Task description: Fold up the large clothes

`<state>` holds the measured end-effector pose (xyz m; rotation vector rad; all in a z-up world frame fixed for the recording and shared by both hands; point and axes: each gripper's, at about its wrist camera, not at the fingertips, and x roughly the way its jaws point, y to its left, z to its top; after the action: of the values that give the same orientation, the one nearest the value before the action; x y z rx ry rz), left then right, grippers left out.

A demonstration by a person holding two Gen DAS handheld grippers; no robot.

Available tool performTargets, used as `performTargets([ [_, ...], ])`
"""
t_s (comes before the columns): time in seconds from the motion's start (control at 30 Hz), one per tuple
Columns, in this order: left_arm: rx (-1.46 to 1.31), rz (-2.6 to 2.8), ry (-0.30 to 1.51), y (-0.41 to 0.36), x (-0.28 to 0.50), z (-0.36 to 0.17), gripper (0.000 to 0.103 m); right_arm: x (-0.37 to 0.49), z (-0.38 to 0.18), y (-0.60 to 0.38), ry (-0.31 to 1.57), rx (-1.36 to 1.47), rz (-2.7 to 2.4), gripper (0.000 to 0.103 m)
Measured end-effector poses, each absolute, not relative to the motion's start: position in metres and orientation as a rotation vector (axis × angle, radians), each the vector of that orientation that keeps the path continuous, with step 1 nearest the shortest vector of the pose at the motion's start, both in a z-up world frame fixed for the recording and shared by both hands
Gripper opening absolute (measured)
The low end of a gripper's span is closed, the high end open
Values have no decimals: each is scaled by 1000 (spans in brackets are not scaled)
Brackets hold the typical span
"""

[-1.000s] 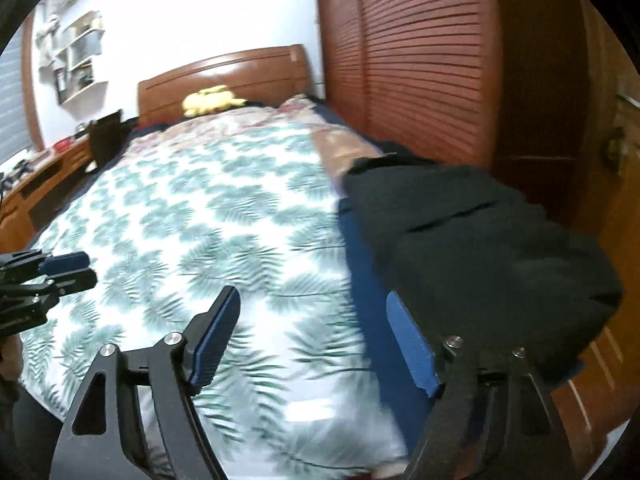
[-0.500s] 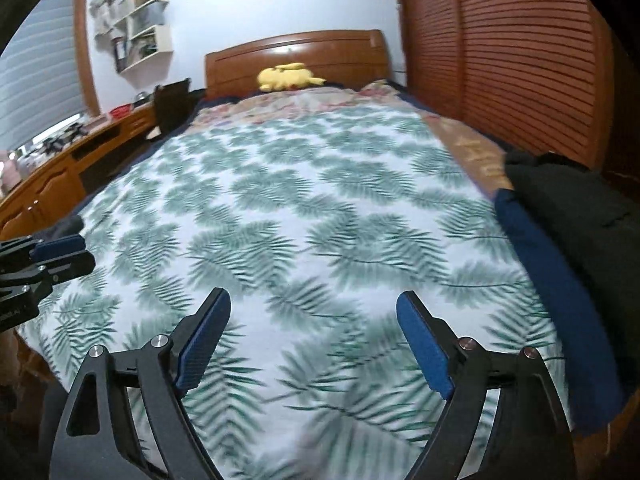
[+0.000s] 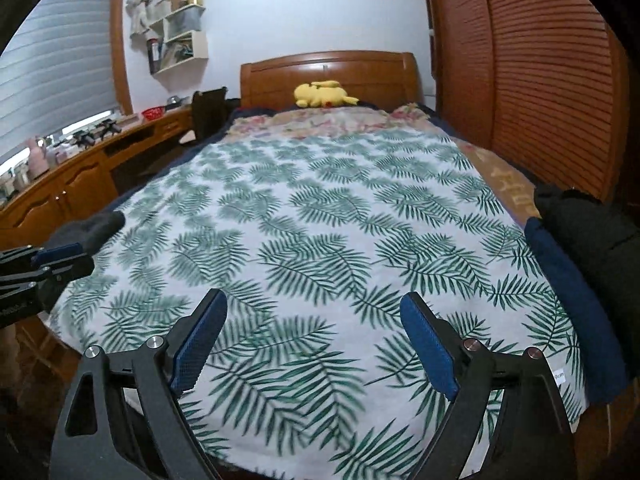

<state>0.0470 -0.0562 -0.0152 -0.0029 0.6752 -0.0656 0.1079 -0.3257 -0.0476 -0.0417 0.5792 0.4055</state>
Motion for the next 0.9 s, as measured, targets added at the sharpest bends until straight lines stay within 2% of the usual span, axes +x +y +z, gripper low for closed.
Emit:
performTargets([
  [0.5,-50,-11,578,-32,5,15,35,71,-12,-301,505,-61,460,90],
  [0.67,-53,9,532,-29,-5,30,35,59,6,-296,450,-60,472,98],
  [0.9,-49,38,476,-23,-19,45,35,44,21,-293,389,-69,460,99],
])
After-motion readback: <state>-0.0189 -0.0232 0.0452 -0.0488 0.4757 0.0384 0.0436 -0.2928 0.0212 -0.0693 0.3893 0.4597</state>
